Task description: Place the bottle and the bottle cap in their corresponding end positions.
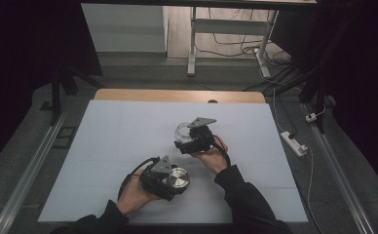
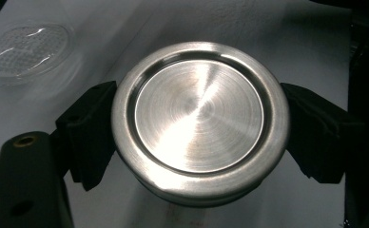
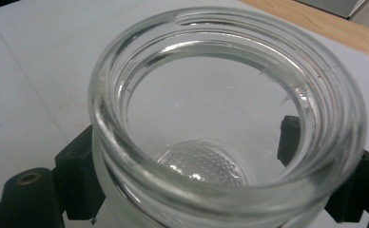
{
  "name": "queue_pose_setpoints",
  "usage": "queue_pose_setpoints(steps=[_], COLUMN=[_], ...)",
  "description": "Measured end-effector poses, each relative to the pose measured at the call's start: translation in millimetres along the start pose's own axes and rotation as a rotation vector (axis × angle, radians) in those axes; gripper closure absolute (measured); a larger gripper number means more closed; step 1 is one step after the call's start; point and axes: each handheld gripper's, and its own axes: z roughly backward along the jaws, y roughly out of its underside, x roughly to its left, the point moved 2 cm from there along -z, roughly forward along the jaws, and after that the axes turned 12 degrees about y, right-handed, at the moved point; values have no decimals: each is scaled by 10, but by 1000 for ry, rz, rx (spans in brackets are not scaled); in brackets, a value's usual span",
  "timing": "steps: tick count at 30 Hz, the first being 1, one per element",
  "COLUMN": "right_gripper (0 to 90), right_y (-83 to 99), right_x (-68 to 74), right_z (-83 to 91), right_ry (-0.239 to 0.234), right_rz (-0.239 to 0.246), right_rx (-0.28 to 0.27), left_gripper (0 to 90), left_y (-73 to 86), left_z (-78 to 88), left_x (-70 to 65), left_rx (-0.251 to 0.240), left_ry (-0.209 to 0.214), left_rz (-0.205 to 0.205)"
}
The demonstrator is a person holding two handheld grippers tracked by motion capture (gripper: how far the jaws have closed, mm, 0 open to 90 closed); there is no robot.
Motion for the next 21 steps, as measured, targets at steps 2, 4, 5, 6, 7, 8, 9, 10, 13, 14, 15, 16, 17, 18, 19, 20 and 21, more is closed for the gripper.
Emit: queue_pose_setpoints(steps=[2,4,5,6,7,8,9,10,13,14,15,16,17,18,19,20,21], right_gripper=[146,146,146,146,145,146,146,146,146,145,146,146,145,145,146,145,146], right_y=[-7,-16,-27,-27,-34,-41,-48,-56,-75,-80,-84,-86,-88,-88,-89,-88,-87], right_x=[-14,-27,-35,-35,-41,-45,-53,-58,-71,-74,-75,-77,-78,-80,-79,-82,-83], right_z=[-46,-89,-125,-125,-141,-154,-167,-179,-224,-240,-255,-272,-289,-304,-320,-335,-348], right_ry=[8,15,20,20,21,25,28,28,35,37,39,42,41,43,44,46,47], right_rz=[-1,-1,-5,-5,-4,-6,-6,-9,-11,-11,-11,-9,-11,-8,-9,-8,-9], right_rx=[1,1,1,1,1,-1,-1,-2,-4,-3,-2,-2,0,1,2,3,5], left_gripper=[186,186,186,186,186,186,186,186,186,186,186,186,186,186,186,186,186], left_y=[5,15,21,26,31,36,39,42,48,50,52,54,56,59,63,66,70], left_z=[-36,-71,-93,-111,-132,-148,-163,-176,-206,-218,-226,-237,-245,-259,-272,-286,-299], left_x=[13,32,40,49,57,65,72,80,107,114,125,136,147,156,165,174,181], left_rx=[7,21,25,29,30,34,34,35,39,35,36,34,37,36,37,41,44], left_ry=[-5,-8,-9,-12,-13,-15,-18,-20,-27,-30,-34,-33,-35,-35,-37,-38,-39], left_rz=[-3,-10,-7,-7,-5,-6,-6,-6,-4,0,1,4,5,8,8,9,11])
